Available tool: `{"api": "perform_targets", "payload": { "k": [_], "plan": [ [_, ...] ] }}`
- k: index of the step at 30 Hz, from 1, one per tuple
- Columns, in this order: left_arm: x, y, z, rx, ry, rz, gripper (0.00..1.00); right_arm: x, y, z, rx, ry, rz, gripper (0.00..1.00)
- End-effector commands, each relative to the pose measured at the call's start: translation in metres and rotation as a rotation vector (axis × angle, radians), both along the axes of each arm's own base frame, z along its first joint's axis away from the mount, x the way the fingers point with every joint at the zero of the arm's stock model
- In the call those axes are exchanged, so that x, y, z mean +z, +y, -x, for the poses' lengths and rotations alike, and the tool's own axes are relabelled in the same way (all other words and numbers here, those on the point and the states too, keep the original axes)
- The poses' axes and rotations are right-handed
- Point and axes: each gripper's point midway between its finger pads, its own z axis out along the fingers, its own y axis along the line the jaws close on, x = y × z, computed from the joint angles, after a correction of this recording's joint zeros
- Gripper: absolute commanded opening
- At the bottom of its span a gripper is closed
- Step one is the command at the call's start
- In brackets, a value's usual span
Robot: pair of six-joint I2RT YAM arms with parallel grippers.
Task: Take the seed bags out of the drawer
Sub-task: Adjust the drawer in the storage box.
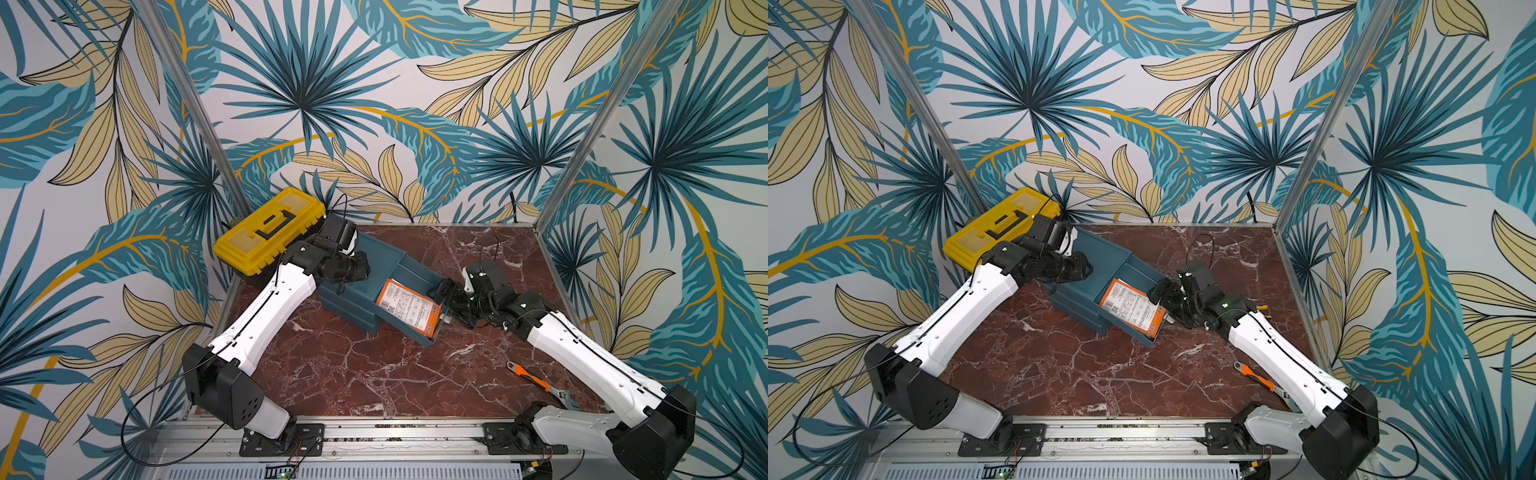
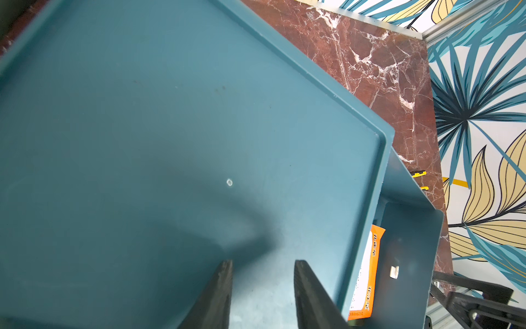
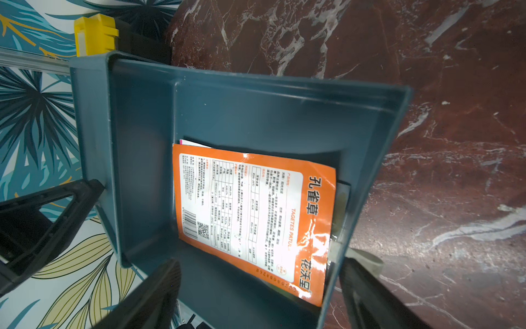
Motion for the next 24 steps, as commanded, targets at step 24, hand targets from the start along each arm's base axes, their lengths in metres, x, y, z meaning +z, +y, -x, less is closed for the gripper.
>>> {"api": "perform_targets", "payload": {
  "k": [24],
  "plan": [
    [-0.068,0.015,0.038,0.017,0.26,-0.102,0.4,0.044,0.032,-0.013,0.085,-0.098,-0.141,0.91]
  ]
}}
